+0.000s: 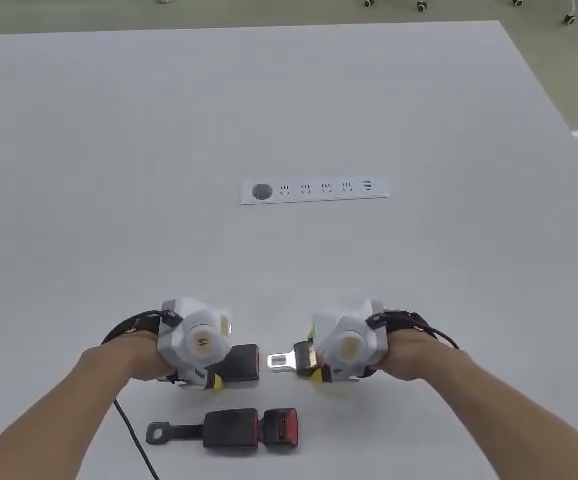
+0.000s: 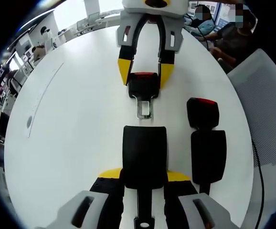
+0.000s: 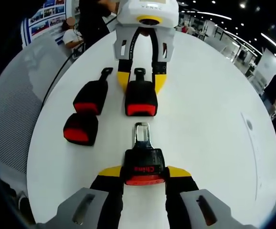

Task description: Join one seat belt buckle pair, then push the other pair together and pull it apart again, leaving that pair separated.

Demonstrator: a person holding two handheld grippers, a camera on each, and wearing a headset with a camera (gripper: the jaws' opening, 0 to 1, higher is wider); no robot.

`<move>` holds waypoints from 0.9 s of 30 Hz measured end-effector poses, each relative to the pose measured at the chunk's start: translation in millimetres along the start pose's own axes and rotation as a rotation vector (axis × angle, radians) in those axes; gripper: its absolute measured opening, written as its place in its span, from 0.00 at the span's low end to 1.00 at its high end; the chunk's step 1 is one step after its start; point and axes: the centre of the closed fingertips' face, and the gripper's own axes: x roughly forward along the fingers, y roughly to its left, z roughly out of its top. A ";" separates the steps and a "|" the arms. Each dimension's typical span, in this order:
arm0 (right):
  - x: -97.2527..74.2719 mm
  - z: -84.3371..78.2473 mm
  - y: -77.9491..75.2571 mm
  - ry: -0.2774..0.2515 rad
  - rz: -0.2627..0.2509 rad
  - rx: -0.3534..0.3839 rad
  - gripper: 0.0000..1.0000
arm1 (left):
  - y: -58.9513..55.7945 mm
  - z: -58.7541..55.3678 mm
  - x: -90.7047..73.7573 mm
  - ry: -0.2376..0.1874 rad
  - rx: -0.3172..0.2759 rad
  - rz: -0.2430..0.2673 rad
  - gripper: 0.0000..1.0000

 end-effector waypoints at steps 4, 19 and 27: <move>-3.7 -6.0 0.3 0.010 0.001 0.002 0.30 | 0.3 -0.5 0.1 -0.001 0.000 0.000 0.32; -19.5 -32.6 0.3 0.045 0.000 0.015 0.30 | -2.2 2.0 -2.8 -0.006 0.004 0.000 0.32; -24.6 -45.6 -4.0 0.058 0.000 0.023 0.30 | -1.2 0.5 -1.2 -0.009 0.005 -0.001 0.32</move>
